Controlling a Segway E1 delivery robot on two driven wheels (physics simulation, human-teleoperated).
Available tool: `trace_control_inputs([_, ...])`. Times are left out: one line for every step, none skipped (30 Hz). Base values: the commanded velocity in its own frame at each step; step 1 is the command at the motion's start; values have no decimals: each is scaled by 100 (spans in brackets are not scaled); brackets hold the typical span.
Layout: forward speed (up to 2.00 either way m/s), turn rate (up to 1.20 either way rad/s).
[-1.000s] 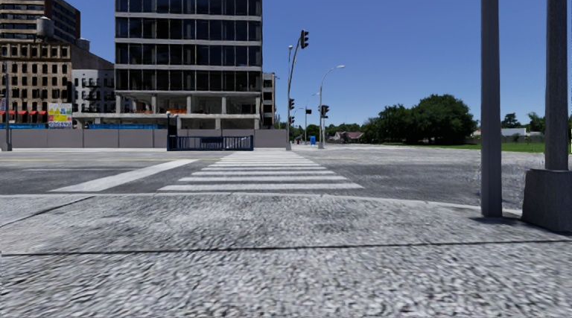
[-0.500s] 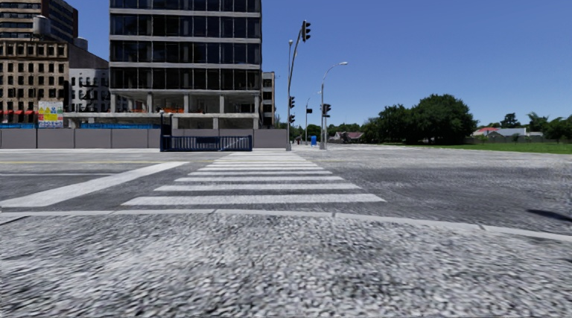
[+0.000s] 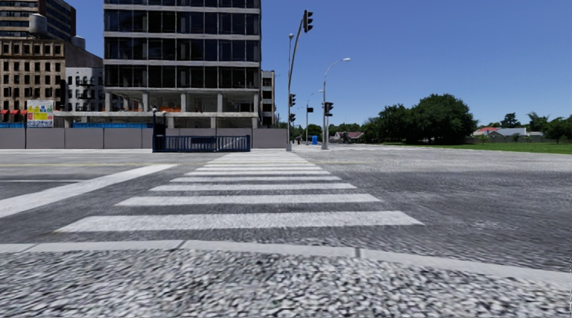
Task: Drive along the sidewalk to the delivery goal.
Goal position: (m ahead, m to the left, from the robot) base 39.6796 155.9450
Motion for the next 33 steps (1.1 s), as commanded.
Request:
trace_control_inputs([200,16])
trace_control_inputs([200,20])
trace_control_inputs([200,21])
trace_control_inputs([200,11])
trace_control_inputs([200,0])
trace_control_inputs([200,0])
trace_control_inputs([200,0])
trace_control_inputs([200,0])
trace_control_inputs([200,0])
trace_control_inputs([200,0])
trace_control_inputs([200,0])
trace_control_inputs([200,0])
trace_control_inputs([200,0])
trace_control_inputs([200,0])
trace_control_inputs([200,0])
trace_control_inputs([200,0])
trace_control_inputs([200,0])
trace_control_inputs([200,0])
trace_control_inputs([200,0])
trace_control_inputs([200,0])
trace_control_inputs([200,0])
trace_control_inputs([198,0])
trace_control_inputs([176,0])
trace_control_inputs([176,0])
trace_control_inputs([164,0])
trace_control_inputs([160,0])
trace_control_inputs([157,0])
trace_control_inputs([157,0])
trace_control_inputs([157,0])
trace_control_inputs([157,0])
trace_control_inputs([157,0])
trace_control_inputs([157,0])
trace_control_inputs([156,0])
